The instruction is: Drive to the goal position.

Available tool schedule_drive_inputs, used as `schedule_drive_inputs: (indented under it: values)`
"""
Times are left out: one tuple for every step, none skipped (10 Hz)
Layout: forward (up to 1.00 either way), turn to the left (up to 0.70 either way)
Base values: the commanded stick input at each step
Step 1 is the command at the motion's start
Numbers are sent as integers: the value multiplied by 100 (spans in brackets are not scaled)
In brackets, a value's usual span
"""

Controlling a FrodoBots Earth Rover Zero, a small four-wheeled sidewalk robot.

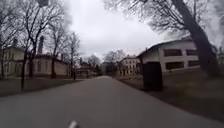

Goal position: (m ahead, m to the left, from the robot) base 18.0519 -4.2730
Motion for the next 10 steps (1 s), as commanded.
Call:
schedule_drive_inputs:
  values:
    - [100, 1]
    - [100, 1]
    - [100, 1]
    - [100, 1]
    - [100, 1]
    - [100, 1]
    - [100, 1]
    - [100, 1]
    - [100, 1]
    - [100, 1]
